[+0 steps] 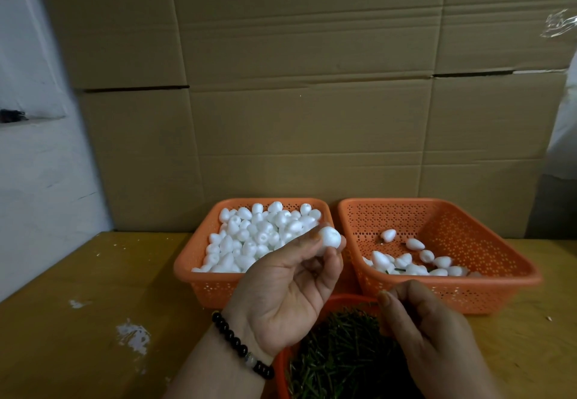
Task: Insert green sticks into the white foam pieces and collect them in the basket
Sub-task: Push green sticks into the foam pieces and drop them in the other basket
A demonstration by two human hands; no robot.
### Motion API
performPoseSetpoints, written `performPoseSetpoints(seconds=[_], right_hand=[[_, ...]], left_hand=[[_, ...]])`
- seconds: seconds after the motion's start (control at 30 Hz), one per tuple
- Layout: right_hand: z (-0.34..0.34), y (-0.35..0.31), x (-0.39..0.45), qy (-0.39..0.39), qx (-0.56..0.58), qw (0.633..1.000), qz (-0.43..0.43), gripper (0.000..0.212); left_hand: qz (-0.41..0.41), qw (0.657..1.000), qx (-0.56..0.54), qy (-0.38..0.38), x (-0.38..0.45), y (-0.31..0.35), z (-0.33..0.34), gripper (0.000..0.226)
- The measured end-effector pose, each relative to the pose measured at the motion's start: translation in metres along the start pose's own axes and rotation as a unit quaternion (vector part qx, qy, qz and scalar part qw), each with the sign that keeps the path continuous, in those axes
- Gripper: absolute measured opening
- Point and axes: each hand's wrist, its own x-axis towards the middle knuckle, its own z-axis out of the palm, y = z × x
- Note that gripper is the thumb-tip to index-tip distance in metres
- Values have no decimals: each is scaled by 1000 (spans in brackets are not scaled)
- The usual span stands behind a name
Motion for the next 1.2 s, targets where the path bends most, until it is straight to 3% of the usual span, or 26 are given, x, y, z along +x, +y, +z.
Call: performPoseSetpoints(seconds=[0.17,0.33,0.47,0.63,0.77,0.87,0.97,1.2], right_hand=[[-4,-5,4,41,83,996,11,15],[-10,-16,10,35,304,947,97,14],[-14,-21,12,26,372,921,112,13],[-27,-27,12,-8,349,932,98,18],[-34,-35,10,-12,290,956,49,54],[-34,-38,8,23,236,971,20,21],[-32,-39,6,30,127,991,-1,27],[-26,-31,6,52,59,997,-7,15]], left_hand=[[-12,999,43,-6,0,-1,-2,28],[1,996,95,0,-2,-4,0,19],[2,991,136,-8,-2,-6,0,24],[-6,987,155,-43,-4,-7,-1,27],[-8,983,178,-47,-4,-8,0,32],[-13,981,188,-54,-4,-10,0,34],[-12,980,189,-55,-4,-11,1,33],[-7,979,199,-51,-4,-14,0,24]])
